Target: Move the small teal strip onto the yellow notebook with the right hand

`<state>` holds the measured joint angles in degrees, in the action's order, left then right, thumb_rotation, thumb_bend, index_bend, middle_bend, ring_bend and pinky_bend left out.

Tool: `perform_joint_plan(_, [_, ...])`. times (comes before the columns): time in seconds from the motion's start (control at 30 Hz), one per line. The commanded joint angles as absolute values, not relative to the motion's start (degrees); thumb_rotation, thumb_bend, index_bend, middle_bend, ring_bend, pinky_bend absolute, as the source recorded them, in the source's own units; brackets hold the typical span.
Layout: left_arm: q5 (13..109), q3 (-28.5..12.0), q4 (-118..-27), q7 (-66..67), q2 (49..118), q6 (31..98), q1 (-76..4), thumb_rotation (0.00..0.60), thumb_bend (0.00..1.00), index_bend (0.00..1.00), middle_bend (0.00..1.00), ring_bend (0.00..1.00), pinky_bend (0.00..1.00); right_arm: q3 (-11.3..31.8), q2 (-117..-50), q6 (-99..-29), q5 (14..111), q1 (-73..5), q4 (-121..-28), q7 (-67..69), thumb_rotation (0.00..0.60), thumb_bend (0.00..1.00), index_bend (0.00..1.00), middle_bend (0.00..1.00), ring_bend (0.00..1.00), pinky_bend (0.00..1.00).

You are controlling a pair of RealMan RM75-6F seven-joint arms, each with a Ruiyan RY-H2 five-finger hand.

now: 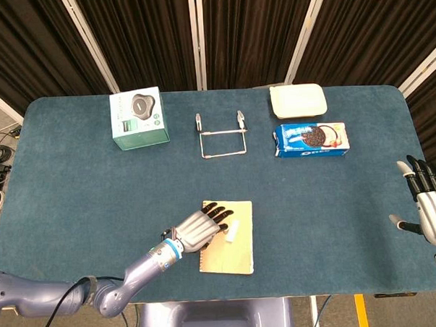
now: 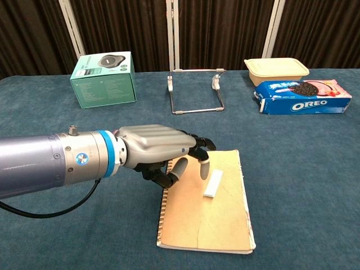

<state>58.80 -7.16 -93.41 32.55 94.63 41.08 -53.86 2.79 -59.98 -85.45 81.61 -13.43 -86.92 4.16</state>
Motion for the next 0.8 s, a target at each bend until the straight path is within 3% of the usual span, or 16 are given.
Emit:
perform_joint_plan(0.03, [58.2,-6.2,-92.4,32.0,95.6,41.1,-54.5,0.600,1.00,0.32,0.00,0.00,0.00,3.2,-60.0,-85.2,81.6,-13.2,-86.8,4.3,0.600,0.00,0.00,0.00,0.00,0.00])
perform_joint_plan(0.8, [57.7,-2.7,-90.3,31.9,98.9,44.0,-55.8,0.600,1.00,0.35,0.00,0.00,0.00,5.6,-59.7,-84.4,82.4,-11.7,-86.9,5.6,0.600,0.00,0.00,0.00,0.00,0.00])
